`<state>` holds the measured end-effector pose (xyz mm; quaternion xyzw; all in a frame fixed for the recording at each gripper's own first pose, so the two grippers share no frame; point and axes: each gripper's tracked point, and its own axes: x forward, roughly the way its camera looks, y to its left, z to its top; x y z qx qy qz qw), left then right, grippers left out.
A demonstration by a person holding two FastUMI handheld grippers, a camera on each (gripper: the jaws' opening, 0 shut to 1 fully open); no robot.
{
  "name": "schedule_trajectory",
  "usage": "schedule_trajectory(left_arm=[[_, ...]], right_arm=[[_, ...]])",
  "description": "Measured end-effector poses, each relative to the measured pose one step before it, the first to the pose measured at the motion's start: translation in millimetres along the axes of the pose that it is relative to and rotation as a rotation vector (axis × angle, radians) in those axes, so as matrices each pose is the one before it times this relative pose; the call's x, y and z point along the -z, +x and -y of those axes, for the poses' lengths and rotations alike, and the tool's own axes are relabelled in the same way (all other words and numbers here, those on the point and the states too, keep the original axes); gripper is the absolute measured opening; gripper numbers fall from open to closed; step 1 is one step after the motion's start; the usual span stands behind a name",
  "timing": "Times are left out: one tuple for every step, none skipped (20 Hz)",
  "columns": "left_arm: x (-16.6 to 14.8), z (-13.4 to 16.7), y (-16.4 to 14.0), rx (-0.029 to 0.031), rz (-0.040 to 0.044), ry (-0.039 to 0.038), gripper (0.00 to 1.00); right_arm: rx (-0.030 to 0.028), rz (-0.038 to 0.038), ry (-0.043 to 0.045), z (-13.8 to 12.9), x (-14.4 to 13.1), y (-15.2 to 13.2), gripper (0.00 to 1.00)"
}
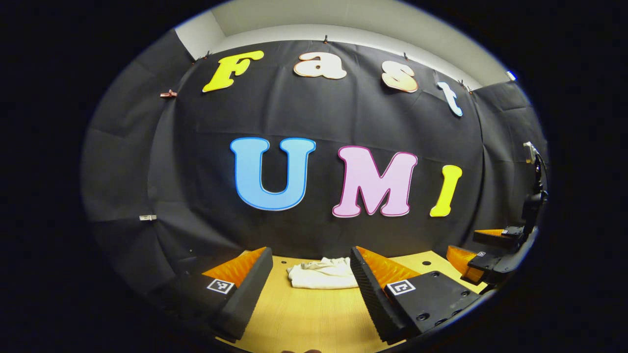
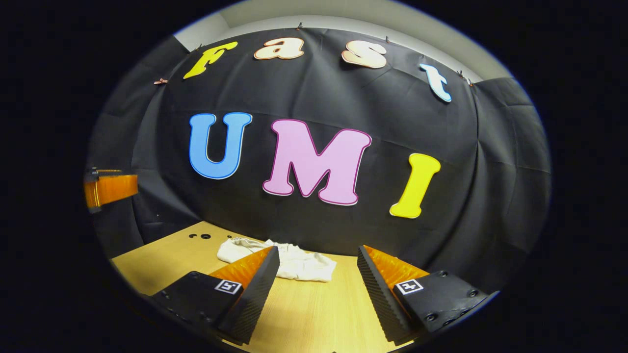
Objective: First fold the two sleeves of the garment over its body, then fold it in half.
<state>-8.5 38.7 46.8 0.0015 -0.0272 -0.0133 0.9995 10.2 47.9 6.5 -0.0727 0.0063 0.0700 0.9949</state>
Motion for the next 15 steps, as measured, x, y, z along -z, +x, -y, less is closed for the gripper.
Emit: schedule_trajectory(left_arm=[[4.23, -1.46, -7.34, -0.00771, -0.00538, -0.00838, 0.97], [2.95, -3.24, -6.44, -0.01669, -0.00066, -0.00811, 0.97], [1.56, -4.42, -4.32, -0.01595, 0.00019, -0.00763, 0.97], [3.79, -3.79, -2.63, -0.01768, -0.00650, -0.00591, 0.97], [4.66, -2.75, -3.26, -0.01994, -0.01163, -0.00486, 1.00], [2.53, -2.79, -3.13, -0.01889, -0.00838, -0.00219, 0.97], [1.18, -1.24, -2.60, -0.01759, -0.00458, 0.00026, 0.97], [0.32, -0.49, -2.18, -0.01613, -0.00223, 0.00214, 0.97], [1.11, 0.13, -2.58, -0.01630, -0.00660, -0.00170, 0.97], [2.51, 2.04, -3.21, -0.01152, -0.00606, -0.00716, 0.97], [1.47, 4.48, -2.28, -0.00631, -0.00717, -0.00854, 0.97], [1.29, 4.18, -2.40, -0.00410, -0.00624, -0.00549, 0.97], [1.16, 5.56, -1.32, 0.00250, -0.00139, -0.00462, 0.97], [0.12, 5.77, -2.31, 0.00558, -0.00057, -0.00662, 0.97], [0.18, 4.32, -1.90, -0.00020, -0.00289, -0.00428, 0.97]], right_arm=[[-0.01478, -0.01006, 0.02069, -6.19, 3.14, -6.46, 0.98], [-0.01282, -0.01267, 0.00666, -3.07, 3.30, -4.26, 0.97], [-0.01271, -0.01316, -0.00822, -1.96, 3.04, -3.33, 0.97], [-0.01211, -0.01072, -0.01367, -1.29, 3.39, -0.72, 0.98], [-0.01336, -0.01217, -0.00536, -0.91, 2.71, -0.48, 0.97], [-0.01456, -0.01354, 0.00891, -1.74, 4.81, 0.31, 0.97], [-0.01278, -0.01672, 0.01514, -0.99, 4.66, 0.47, 0.98], [-0.01145, -0.02213, 0.00772, 0.86, 4.55, 1.43, 0.98], [-0.01052, -0.02302, -0.00147, 2.40, 4.48, 1.33, 0.98], [-0.00869, -0.01968, -0.00037, 3.48, 2.02, 2.08, 0.97], [-0.01173, -0.01111, 0.00655, 3.44, -0.35, 0.66, 0.98], [-0.01035, -0.00087, 0.00825, 1.47, -1.05, 0.84, 0.98], [-0.00877, 0.00598, 0.00181, 1.78, -2.19, 0.98, 0.98], [-0.00915, 0.00369, -0.00411, 2.81, -1.86, 0.86, 0.98], [-0.01028, -0.00490, -0.00722, 0.81, 1.39, 0.71, 0.98]])
